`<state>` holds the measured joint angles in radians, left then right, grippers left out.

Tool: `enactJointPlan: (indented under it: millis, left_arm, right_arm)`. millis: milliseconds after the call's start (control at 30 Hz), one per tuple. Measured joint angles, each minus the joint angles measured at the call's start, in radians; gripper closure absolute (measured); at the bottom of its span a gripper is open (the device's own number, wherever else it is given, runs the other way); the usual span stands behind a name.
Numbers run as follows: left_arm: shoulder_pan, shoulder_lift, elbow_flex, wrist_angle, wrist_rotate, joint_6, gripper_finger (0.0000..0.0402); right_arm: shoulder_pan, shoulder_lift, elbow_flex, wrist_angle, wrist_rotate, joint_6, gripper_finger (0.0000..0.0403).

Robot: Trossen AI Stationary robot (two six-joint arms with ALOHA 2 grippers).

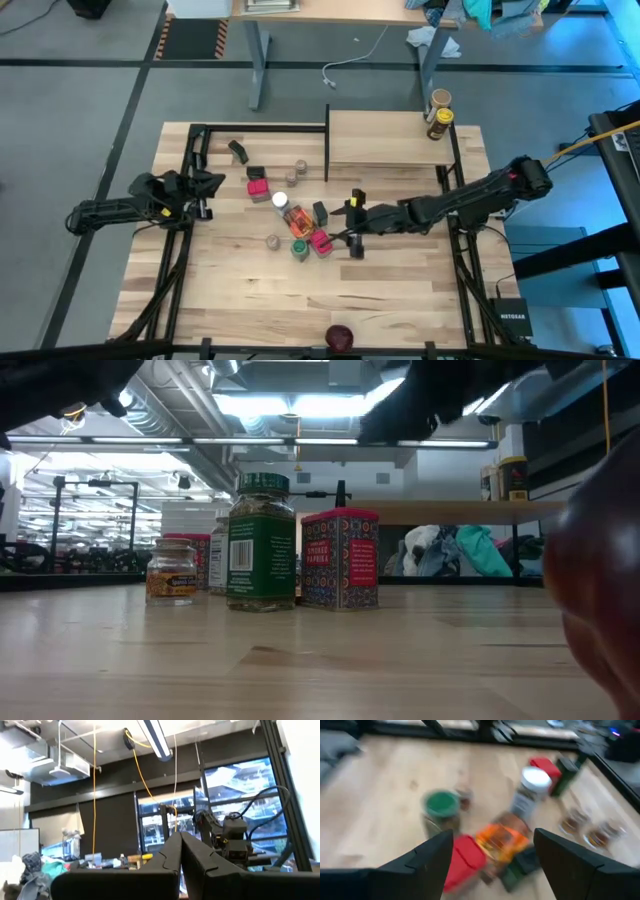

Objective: Shelf spices
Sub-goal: Put the bottom right green seasoning can on the shelf

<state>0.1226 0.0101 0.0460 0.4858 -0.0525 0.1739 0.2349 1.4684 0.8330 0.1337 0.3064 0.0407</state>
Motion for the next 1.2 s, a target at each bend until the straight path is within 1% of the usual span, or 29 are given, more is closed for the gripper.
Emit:
enactJointPlan:
  millis: [100, 267, 533, 733, 1200]
  left_arm:
    - [0.000, 0.000, 0.000, -0.020, -0.001, 0.000, 0.0402]
    - [0.000, 0.000, 0.000, -0.039, -0.003, -0.002, 0.0402]
    - [0.000, 0.000, 0.000, -0.042, -0.003, 0.001, 0.0402]
    - [0.000, 0.000, 0.000, -0.043, -0.003, 0.007, 0.0402]
    - [0.000, 0.000, 0.000, -0.042, -0.003, -0.002, 0.0402]
  right_arm:
    - [0.000, 0.046, 0.000, -0.002, 0.072, 0.000, 0.0121]
    - [0.000, 0.105, 0.000, 0.010, 0.133, 0.005, 0.0121]
    - [0.000, 0.131, 0.000, 0.106, 0.249, 0.005, 0.0121]
    - [0.000, 0.131, 0.000, 0.161, 0.262, 0.013, 0.0121]
    - [0.000, 0.131, 0.000, 0.156, 0.270, 0.015, 0.0121]
